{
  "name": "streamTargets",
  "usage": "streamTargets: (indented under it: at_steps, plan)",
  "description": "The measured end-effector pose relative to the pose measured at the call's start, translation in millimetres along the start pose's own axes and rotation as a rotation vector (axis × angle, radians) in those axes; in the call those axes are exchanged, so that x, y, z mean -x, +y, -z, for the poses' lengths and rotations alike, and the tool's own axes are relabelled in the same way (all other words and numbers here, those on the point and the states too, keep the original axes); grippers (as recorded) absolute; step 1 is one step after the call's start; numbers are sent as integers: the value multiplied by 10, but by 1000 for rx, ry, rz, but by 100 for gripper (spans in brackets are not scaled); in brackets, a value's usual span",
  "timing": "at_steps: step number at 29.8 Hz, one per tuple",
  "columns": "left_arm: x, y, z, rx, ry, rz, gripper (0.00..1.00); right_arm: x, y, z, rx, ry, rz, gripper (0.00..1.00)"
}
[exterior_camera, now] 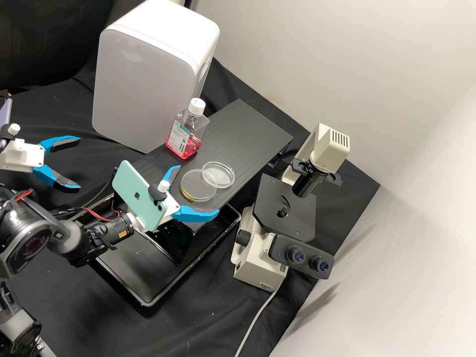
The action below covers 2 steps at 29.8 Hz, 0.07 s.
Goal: Remove the lid from the petri dish
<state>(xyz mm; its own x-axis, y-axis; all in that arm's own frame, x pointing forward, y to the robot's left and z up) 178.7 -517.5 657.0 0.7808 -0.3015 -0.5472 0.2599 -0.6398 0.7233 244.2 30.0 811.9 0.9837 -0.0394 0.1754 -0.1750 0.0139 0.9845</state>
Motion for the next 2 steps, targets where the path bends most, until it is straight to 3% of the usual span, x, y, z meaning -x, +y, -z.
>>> streamTargets:
  at_steps: [2]
  plan:
    - [0, 0, 0, 0, 0, 0, 100, 30, 14, -12, -16, -2, -1, 100]
